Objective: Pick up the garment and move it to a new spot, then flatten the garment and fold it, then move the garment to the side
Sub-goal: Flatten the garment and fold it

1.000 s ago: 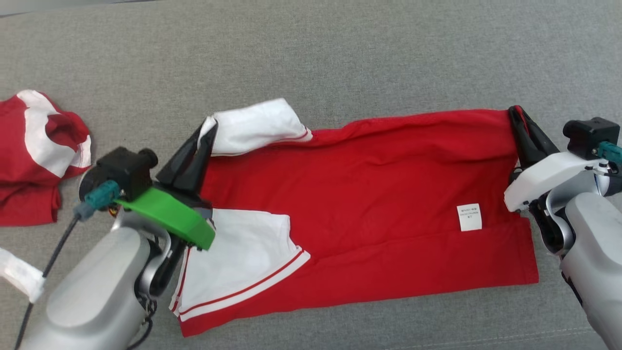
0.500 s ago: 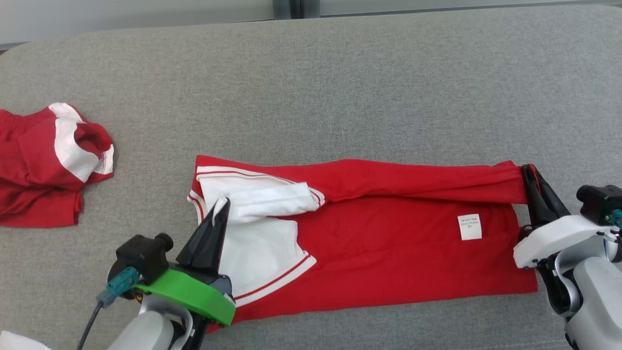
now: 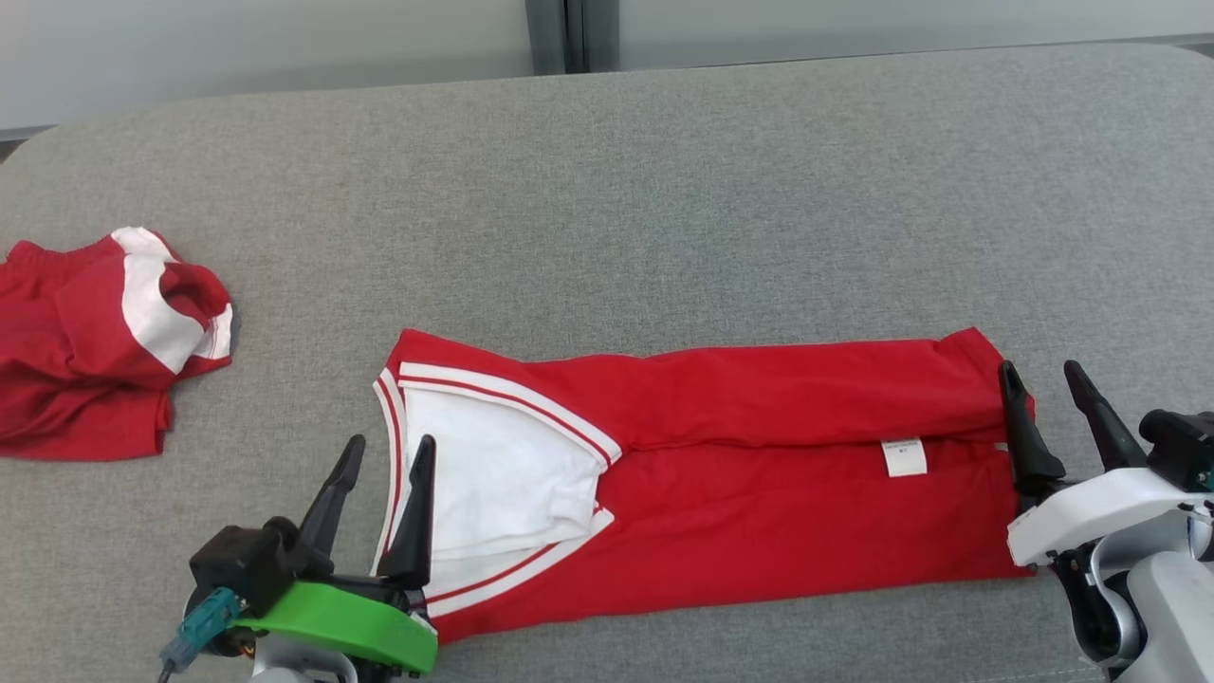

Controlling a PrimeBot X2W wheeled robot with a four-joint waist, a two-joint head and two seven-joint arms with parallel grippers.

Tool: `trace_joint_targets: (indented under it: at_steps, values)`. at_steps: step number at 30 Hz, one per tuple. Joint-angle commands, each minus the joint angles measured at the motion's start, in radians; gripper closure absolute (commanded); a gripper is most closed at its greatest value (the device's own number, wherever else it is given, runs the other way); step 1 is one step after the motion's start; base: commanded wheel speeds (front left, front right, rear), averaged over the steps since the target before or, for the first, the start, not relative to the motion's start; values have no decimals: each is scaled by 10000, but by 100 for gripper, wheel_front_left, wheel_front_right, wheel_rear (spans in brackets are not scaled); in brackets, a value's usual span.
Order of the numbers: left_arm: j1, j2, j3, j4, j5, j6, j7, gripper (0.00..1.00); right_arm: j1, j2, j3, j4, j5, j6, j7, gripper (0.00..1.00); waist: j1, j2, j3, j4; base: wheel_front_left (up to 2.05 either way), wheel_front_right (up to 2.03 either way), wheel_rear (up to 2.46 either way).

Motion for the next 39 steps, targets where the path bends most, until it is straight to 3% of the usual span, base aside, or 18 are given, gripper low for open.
trace_joint_targets:
  at_steps: [1, 9, 15, 24, 25, 26, 27, 28, 32, 39]
  values:
    - [185, -75, 259, -25, 236, -88, -31, 0, 169, -30, -26, -70, 73, -18, -27, 0, 0, -1, -79, 3, 0, 0, 0]
    - [343, -1005, 2175, -567, 2055, -342, -29, 0, -261, 9, 153, 459, -57, -18, -27, 0, 0, -1, -109, 110, 0, 0, 0]
    - [231, -1701, 3409, -660, 3163, -687, -29, 0, -737, 195, 303, 1736, 108, -18, -27, 0, 0, -1, 36, 324, 0, 0, 0]
    - [300, -2058, 4425, -424, 4037, -1021, -28, 0, -510, 406, 667, 2921, 482, -18, -27, 0, 0, -1, -11, 480, 0, 0, 0]
    - [337, -2074, 4531, -428, 4095, -1039, -30, 0, -419, 463, 809, 2916, 564, -18, -27, 17, 0, -1, -33, 477, 0, 0, 0]
    - [376, -2091, 4593, -417, 4126, -1049, -28, 0, -333, 497, 957, 2919, 632, -16, -23, 65, 0, -1, -54, 476, 0, 0, 0]
    - [421, -2112, 4657, -400, 4158, -1072, -28, 0, -238, 536, 1087, 2910, 760, -16, -3, 95, 0, -1, -81, 474, 0, 0, 0]
    - [447, -2123, 4702, -395, 4212, -1092, -30, 0, -181, 555, 1144, 2883, 839, -15, -3, 100, 0, -1, -95, 468, 0, 0, 0]
    - [455, -2137, 4878, -385, 4342, -1137, -28, 0, -35, 578, 1353, 2852, 1055, -16, -3, 100, 0, -1, -151, 421, 0, 0, 0]
    - [534, -2143, 5018, -365, 4290, -1174, -30, 0, -505, 11, 689, 2680, 1083, -19, -17, 100, 0, -1, -310, 250, 0, 0, 0]
